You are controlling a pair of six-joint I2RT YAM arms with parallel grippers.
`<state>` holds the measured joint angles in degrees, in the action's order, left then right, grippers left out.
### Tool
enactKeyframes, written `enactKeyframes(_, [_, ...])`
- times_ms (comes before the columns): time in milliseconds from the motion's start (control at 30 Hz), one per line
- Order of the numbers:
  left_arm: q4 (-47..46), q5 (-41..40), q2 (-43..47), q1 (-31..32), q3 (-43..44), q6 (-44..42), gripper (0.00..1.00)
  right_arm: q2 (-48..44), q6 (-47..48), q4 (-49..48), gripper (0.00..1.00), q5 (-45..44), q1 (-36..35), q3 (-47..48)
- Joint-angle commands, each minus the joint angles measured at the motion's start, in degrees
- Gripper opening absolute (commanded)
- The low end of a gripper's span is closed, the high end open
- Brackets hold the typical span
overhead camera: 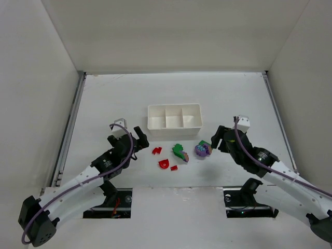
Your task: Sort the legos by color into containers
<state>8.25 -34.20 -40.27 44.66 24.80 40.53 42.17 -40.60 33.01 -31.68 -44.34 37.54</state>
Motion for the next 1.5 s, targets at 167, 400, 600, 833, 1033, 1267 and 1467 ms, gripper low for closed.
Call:
enactKeyframes(167, [-3.06,1.32,-1.04,-2.26,1.84,-0.1,1.0,2.47,3.15,-3.22,0.51,2.76,-4.04,2.8])
enactKeyframes(400, [-3.42,-7.19,0.54,-1.3,-0.45,3.32,1.0,8.27,6.4,-10.06,0.18,10.49,-18.78,6.49])
enactKeyframes(600, [4.04,-5.97,-3.14,-2.08,1.22,7.02,0.33,21.25,7.9,-23.24,0.16,14.28,-30.41,5.35])
enactKeyframes(833, [5.64,-1.76,-7.9,-3.14,-0.27,7.8,0.25,37.61,13.96,-34.06,0.51,15.51,-29.71,8.77])
enactKeyframes(1033, [4.32,-0.44,-2.63,-1.73,-3.87,6.32,0.5,47.55,16.61,-36.26,0.81,15.59,-26.03,12.91])
enactKeyframes(1267, [2.48,5.1,-1.48,-3.66,-5.55,5.7,0.57,52.4,17.48,-35.56,0.85,14.9,-24.52,15.37])
enactKeyframes(1467, [-0.69,7.04,-2.62,-5.42,-7.04,5.52,0.57,54.68,15.2,-35.56,0.76,14.72,-24.35,15.11])
